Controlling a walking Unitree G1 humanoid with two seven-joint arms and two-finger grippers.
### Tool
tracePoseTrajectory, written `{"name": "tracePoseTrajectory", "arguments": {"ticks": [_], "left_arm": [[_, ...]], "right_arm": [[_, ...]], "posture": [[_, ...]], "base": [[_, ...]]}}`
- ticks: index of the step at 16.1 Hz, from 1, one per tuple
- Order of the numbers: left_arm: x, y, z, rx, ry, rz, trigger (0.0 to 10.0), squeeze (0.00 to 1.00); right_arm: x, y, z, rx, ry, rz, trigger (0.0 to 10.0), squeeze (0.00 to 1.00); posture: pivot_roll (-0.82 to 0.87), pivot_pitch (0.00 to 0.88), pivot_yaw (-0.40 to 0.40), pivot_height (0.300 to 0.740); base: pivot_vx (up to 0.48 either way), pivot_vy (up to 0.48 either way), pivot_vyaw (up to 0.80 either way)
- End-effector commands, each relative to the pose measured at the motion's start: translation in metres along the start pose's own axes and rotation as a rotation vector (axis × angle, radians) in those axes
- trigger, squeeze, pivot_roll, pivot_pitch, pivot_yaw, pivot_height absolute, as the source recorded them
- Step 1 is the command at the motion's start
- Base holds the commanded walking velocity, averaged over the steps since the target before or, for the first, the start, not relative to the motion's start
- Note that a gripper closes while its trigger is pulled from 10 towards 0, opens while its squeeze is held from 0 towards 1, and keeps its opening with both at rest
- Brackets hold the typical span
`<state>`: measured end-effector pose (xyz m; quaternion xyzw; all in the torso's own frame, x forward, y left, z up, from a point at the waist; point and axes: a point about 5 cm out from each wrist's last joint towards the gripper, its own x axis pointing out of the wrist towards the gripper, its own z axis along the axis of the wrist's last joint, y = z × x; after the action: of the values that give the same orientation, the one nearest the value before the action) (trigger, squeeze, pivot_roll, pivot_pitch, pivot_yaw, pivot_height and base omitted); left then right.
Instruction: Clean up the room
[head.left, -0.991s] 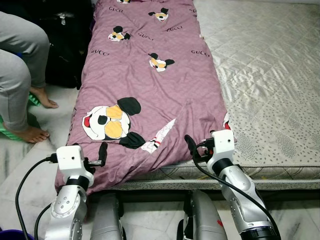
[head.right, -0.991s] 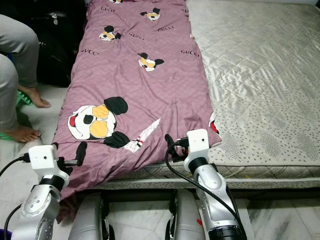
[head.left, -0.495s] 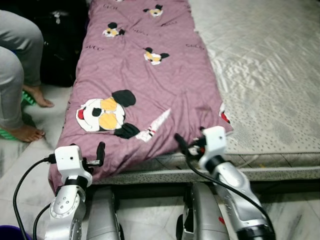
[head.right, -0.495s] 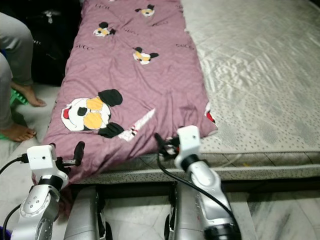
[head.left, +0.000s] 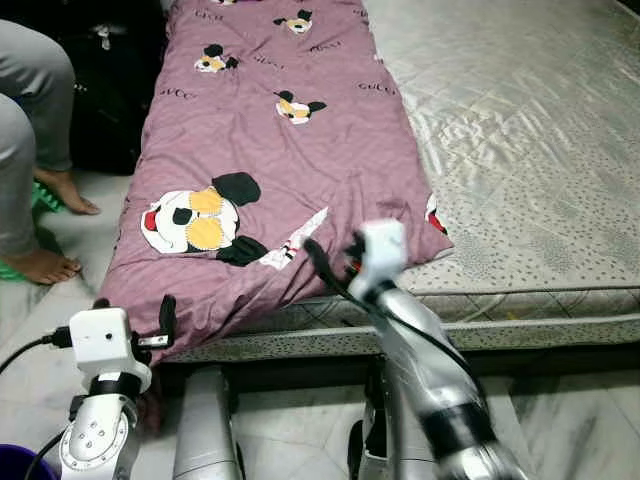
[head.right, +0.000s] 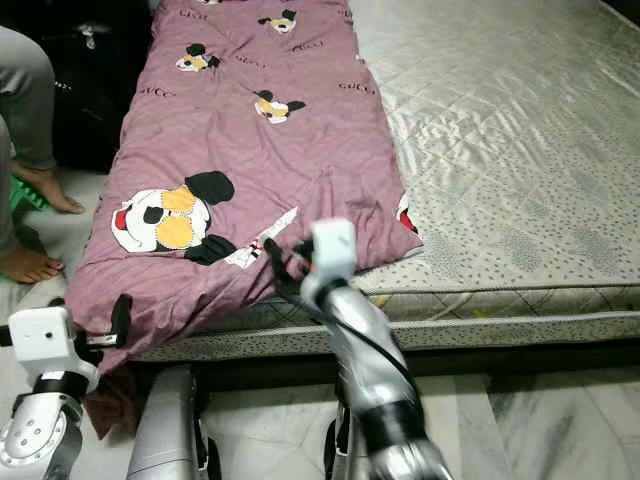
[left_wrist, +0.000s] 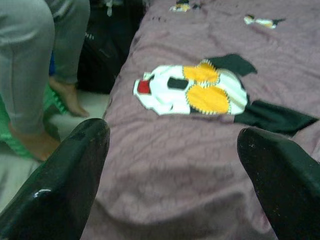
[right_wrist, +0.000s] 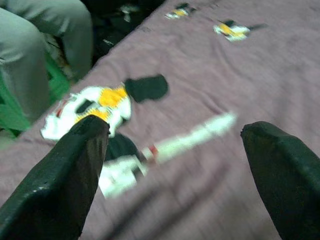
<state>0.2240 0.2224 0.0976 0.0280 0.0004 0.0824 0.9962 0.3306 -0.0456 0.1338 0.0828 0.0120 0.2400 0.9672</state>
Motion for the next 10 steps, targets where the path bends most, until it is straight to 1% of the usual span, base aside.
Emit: {"name": "tracePoseTrajectory", "arguments": {"ticks": [1, 2, 3, 5, 6, 7, 8, 9, 10], "left_arm": [[-0.001, -0.002, 0.002, 0.014, 0.002, -0.004, 10.0, 0.00], [0.000, -0.007, 0.005, 0.012, -0.006, -0.021, 10.0, 0.00], [0.000, -0.010, 0.006, 0.010, -0.009, -0.030, 10.0, 0.00], [-0.003, -0.020, 0.010, -0.003, -0.010, -0.046, 10.0, 0.00], [-0.009, -0.022, 0.014, -0.005, -0.013, -0.048, 10.0, 0.00], [-0.014, -0.022, 0.016, -0.004, -0.014, -0.048, 10.0, 0.00], [-0.020, -0.022, 0.018, 0.000, -0.009, -0.047, 10.0, 0.00], [-0.030, -0.019, 0.017, 0.004, 0.013, -0.031, 10.0, 0.00], [-0.036, -0.018, 0.016, 0.004, 0.027, -0.024, 10.0, 0.00]], "right_arm": [[0.004, 0.001, -0.002, -0.008, 0.002, -0.016, 10.0, 0.00], [0.010, 0.002, 0.001, -0.035, -0.010, -0.025, 10.0, 0.00], [0.014, 0.002, 0.002, -0.044, -0.016, -0.034, 10.0, 0.00], [0.025, -0.001, 0.005, -0.064, -0.021, -0.096, 10.0, 0.00], [0.034, -0.001, 0.004, -0.106, 0.019, -0.127, 10.0, 0.00], [0.037, 0.000, 0.004, -0.116, 0.029, -0.132, 10.0, 0.00], [0.043, 0.002, 0.004, -0.147, 0.063, -0.143, 10.0, 0.00], [0.049, 0.004, 0.005, -0.197, 0.114, -0.168, 10.0, 0.00], [0.052, 0.004, 0.005, -0.223, 0.147, -0.188, 10.0, 0.00]], "posture": [[0.14, 0.186, -0.025, 0.535], [0.14, 0.189, -0.024, 0.535], [0.14, 0.192, -0.023, 0.535], [0.18, 0.200, -0.035, 0.535], [0.22, 0.212, -0.046, 0.535], [0.24, 0.225, -0.059, 0.535], [0.26, 0.235, -0.064, 0.535], [0.27, 0.254, -0.071, 0.535], [0.27, 0.263, -0.071, 0.535]], "base": [[0.000, 0.000, 0.00], [0.000, 0.000, 0.00], [0.000, 0.000, 0.00], [0.000, 0.000, 0.00], [0.000, 0.000, 0.00], [0.000, 0.000, 0.00], [0.000, 0.000, 0.00], [0.000, 0.000, 0.00], [0.000, 0.000, 0.00]]}}
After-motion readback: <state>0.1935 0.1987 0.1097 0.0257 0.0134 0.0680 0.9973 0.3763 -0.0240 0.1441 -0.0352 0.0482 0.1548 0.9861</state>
